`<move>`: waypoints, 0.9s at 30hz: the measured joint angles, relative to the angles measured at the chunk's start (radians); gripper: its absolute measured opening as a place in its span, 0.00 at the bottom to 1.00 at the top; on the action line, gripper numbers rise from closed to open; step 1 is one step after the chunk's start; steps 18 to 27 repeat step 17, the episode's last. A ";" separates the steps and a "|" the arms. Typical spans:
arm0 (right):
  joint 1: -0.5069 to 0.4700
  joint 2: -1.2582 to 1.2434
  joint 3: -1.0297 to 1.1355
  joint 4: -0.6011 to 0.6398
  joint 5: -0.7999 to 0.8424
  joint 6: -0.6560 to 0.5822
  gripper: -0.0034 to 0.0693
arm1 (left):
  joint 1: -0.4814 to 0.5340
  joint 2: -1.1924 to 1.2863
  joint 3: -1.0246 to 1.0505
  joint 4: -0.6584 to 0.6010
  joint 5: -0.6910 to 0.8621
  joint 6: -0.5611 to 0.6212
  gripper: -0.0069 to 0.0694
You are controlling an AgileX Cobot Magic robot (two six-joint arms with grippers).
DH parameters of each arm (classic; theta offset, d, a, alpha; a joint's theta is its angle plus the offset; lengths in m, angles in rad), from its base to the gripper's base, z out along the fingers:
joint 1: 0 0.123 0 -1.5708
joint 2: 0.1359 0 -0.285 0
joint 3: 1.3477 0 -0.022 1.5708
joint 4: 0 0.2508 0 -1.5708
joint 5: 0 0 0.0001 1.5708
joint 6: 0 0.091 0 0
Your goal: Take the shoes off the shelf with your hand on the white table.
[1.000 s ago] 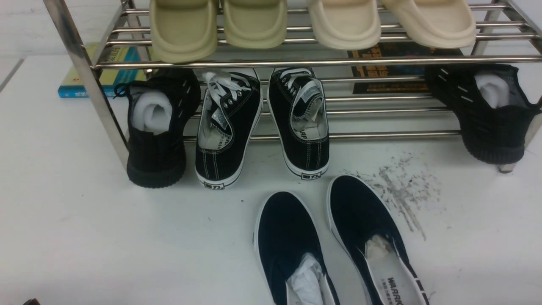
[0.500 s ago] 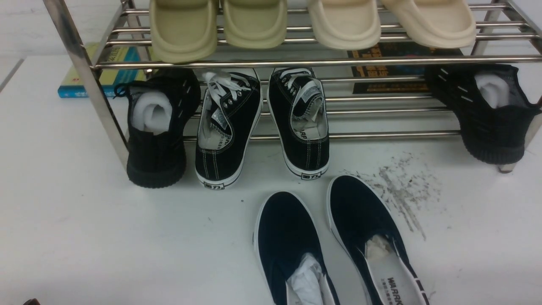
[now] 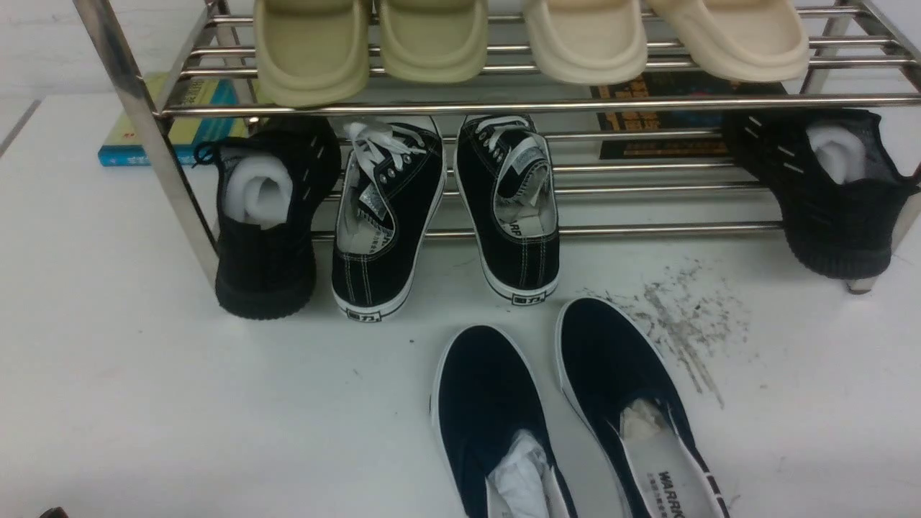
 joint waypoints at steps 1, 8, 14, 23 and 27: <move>0.000 0.000 0.000 0.000 0.000 0.000 0.21 | 0.000 0.000 0.000 0.000 0.000 0.000 0.41; 0.000 0.000 0.000 0.000 0.000 0.002 0.23 | 0.000 0.000 0.000 0.000 0.000 0.000 0.41; 0.000 0.000 0.000 0.000 0.000 0.002 0.24 | 0.000 0.000 0.000 0.000 0.000 0.000 0.41; 0.000 0.000 0.000 0.000 0.001 0.002 0.24 | 0.000 0.000 0.000 0.000 0.000 0.000 0.41; 0.000 0.000 0.000 0.000 0.001 0.002 0.24 | 0.000 0.000 0.000 0.000 0.000 0.000 0.41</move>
